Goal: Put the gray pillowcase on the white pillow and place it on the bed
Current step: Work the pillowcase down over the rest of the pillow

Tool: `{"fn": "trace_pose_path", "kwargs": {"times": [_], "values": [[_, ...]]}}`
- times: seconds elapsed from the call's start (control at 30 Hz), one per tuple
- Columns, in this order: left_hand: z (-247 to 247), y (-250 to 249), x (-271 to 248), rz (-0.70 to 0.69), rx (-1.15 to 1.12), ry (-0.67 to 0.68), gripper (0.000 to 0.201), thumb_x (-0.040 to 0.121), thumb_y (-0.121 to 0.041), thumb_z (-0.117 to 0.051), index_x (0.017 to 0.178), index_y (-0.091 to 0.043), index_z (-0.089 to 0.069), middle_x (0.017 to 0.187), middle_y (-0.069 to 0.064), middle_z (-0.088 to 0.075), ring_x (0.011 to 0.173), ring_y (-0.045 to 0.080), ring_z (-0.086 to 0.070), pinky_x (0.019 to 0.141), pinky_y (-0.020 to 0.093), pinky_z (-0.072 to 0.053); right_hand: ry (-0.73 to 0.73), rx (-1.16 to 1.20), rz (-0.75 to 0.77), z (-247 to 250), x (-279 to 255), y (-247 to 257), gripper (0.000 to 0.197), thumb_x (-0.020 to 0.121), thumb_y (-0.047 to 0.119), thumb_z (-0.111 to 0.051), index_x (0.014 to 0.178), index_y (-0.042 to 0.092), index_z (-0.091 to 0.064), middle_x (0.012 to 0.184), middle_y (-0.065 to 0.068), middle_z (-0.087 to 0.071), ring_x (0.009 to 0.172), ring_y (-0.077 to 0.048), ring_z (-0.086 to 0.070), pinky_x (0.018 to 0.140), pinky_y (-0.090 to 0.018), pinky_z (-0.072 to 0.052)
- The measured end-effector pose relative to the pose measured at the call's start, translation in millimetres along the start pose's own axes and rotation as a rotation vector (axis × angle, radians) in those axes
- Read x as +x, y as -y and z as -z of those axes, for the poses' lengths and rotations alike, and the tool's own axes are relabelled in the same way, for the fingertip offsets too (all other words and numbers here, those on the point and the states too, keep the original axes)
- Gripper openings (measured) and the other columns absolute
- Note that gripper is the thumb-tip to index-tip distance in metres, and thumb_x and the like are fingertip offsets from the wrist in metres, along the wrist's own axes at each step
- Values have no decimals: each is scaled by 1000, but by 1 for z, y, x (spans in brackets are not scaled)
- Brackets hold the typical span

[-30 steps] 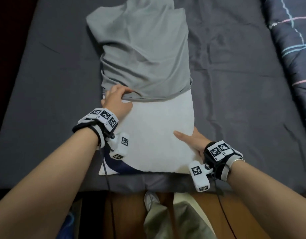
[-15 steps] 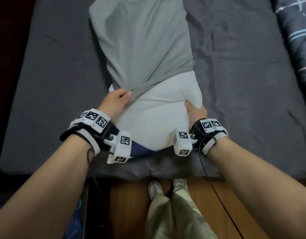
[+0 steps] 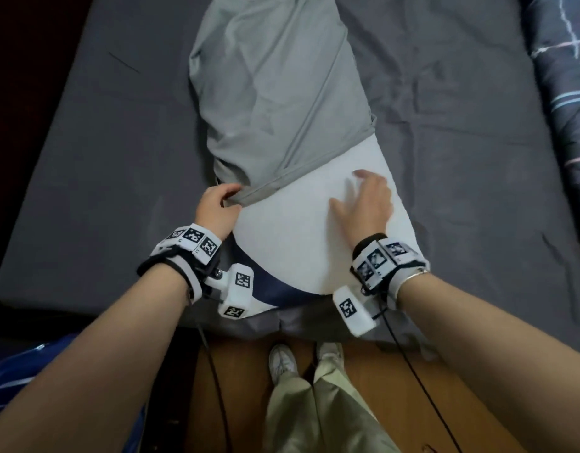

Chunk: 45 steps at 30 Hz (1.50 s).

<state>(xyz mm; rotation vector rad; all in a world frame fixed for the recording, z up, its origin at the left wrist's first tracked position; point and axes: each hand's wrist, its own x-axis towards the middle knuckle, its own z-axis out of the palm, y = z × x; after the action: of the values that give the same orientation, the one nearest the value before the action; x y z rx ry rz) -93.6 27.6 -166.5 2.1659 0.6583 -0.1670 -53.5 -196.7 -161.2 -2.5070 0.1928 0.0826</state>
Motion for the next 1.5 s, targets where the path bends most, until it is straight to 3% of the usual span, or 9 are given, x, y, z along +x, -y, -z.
{"fn": "trace_pose_path", "kwargs": {"times": [0.1,0.27,0.53,0.67,0.77,0.9,1.23,1.33,1.5], "values": [[2,15,7,8,36,-17,53,81,4,-52,132,-8,-52,138,15,-46,129,25,-45,99,11,-26,207,-139,117,-25,-25,25,90,66,58,-71,136,14,-36,142,-9,-37,132,-29,-35,107,-44,-31],[5,42,23,56,97,41,64,82,-7,-62,142,-15,-39,146,15,-40,137,24,-37,111,25,-26,592,-442,-45,-61,-29,36,142,55,61,-77,147,18,23,158,-10,19,146,-34,16,112,-64,0],[5,52,50,31,57,135,76,72,-24,-71,141,-15,-41,140,16,-45,132,27,-43,114,34,-32,305,-476,-157,-96,-10,35,58,77,10,-66,126,14,-35,128,-10,-43,120,-30,-38,102,-57,-33],[2,60,67,73,93,150,49,71,-25,-68,117,-9,-59,120,17,-61,114,30,-57,101,38,-44,436,-377,-197,-91,5,29,39,87,19,-58,122,18,-41,122,-7,-56,120,-31,-45,100,-51,-32],[5,50,69,55,168,116,23,84,-13,-60,95,8,-63,89,18,-57,93,30,-56,69,26,-33,425,-248,-170,-81,9,23,32,86,24,-60,116,17,-50,113,-9,-63,111,-32,-56,94,-43,-40],[29,45,59,29,146,94,25,88,-19,-59,95,4,-67,98,17,-63,103,32,-58,77,24,-35,232,-31,-115,-59,9,24,15,85,13,-58,97,5,-60,98,-17,-67,95,-34,-61,68,-28,-36],[81,14,-24,-32,12,331,14,89,-31,-59,78,-26,-67,100,-3,-60,93,7,-54,88,18,-34,121,216,-193,-16,9,72,26,86,30,-59,94,6,-64,83,-6,-59,74,-25,-50,65,-25,-33],[82,20,-36,3,85,388,16,89,-31,-58,75,-27,-65,82,-11,-57,76,1,-51,72,7,-35,178,180,-164,-19,8,75,26,83,30,-62,91,6,-60,79,-4,-57,74,-26,-51,62,-25,-32],[79,29,-36,99,41,151,21,89,-27,-60,90,-8,-70,75,3,-59,67,11,-47,51,4,-35,343,129,-67,-35,-11,64,45,81,36,-69,62,19,-32,62,6,-37,59,-19,-38,54,-24,-18]]}}
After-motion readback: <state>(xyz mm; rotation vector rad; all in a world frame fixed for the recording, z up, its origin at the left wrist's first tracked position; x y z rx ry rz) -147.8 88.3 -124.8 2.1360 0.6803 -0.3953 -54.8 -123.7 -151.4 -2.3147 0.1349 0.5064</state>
